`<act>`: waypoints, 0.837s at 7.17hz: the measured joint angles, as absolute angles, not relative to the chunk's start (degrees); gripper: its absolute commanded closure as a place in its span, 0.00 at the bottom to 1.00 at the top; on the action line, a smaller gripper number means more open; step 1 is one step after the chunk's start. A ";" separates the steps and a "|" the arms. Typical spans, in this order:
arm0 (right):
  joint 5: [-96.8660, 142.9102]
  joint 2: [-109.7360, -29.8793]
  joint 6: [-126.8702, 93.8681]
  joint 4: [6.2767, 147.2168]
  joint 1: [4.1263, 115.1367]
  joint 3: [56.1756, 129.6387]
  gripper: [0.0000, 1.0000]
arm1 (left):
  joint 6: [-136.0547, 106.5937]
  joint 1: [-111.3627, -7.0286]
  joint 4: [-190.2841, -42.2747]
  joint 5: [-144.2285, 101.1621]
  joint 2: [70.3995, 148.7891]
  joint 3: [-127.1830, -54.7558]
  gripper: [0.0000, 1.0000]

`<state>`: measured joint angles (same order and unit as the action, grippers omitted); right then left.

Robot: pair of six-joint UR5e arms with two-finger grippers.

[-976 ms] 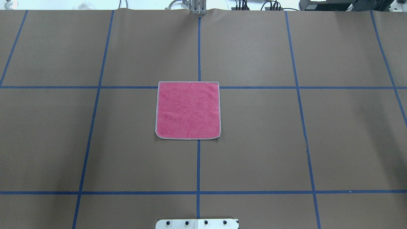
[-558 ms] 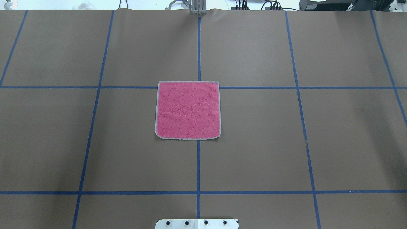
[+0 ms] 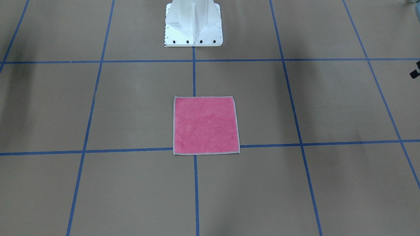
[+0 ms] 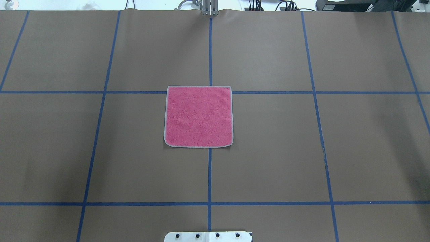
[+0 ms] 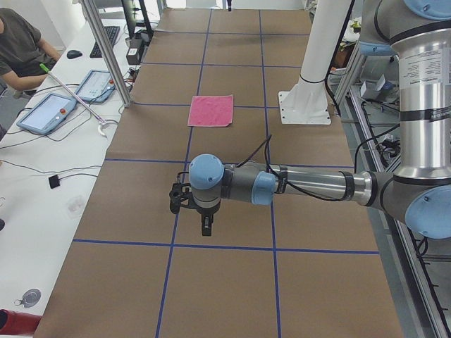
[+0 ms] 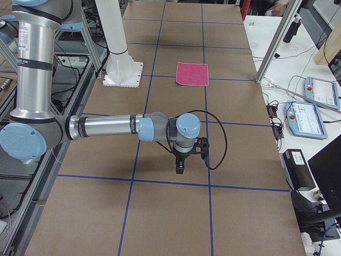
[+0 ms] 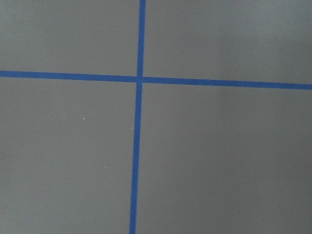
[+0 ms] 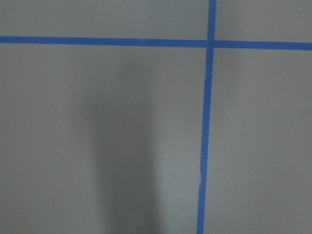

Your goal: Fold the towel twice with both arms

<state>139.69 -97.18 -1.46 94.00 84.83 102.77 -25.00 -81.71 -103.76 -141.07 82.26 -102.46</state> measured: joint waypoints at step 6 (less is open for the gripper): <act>142.37 -96.90 -11.70 84.92 79.99 102.83 0.00 | -78.67 -54.84 -116.45 -130.99 91.56 -109.96 0.00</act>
